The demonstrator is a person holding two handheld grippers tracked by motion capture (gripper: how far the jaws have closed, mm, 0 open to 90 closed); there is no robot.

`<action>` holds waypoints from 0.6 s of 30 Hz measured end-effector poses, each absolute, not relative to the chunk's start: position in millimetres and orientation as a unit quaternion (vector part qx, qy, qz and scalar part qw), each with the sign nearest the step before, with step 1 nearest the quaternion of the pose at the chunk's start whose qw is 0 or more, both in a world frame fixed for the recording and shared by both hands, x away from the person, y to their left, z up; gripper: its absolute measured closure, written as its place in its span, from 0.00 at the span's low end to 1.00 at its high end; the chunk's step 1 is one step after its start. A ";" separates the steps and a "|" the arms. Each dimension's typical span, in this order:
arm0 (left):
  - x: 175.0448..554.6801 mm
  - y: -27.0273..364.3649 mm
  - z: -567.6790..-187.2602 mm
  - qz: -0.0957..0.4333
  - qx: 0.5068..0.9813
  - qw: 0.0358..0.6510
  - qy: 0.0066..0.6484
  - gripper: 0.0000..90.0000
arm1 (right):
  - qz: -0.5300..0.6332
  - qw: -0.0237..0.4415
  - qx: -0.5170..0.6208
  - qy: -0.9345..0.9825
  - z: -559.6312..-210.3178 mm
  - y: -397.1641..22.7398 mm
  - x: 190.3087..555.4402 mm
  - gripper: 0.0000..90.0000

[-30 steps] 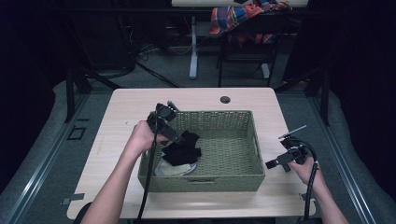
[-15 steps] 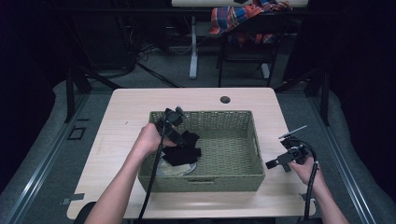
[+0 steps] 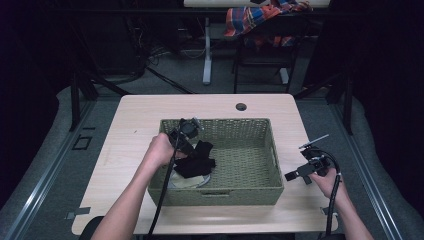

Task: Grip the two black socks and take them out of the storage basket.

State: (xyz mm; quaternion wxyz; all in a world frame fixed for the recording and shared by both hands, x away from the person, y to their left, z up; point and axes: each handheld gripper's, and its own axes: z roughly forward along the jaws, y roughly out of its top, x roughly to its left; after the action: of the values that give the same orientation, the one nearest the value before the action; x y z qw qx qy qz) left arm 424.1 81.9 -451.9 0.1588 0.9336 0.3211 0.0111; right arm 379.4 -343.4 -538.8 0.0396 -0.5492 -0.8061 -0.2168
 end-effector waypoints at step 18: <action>427.4 86.9 -400.1 0.041 0.937 0.157 0.309 0.93 | -0.210 0.044 -0.537 -0.816 -536.3 -345.3 380.2 0.00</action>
State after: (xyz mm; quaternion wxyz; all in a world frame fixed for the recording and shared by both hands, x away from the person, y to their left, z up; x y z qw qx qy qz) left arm 427.4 86.9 -400.1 0.1571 0.9370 0.3093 0.0405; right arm 380.2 -345.3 -536.3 0.0441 -0.5370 -0.8158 -0.2102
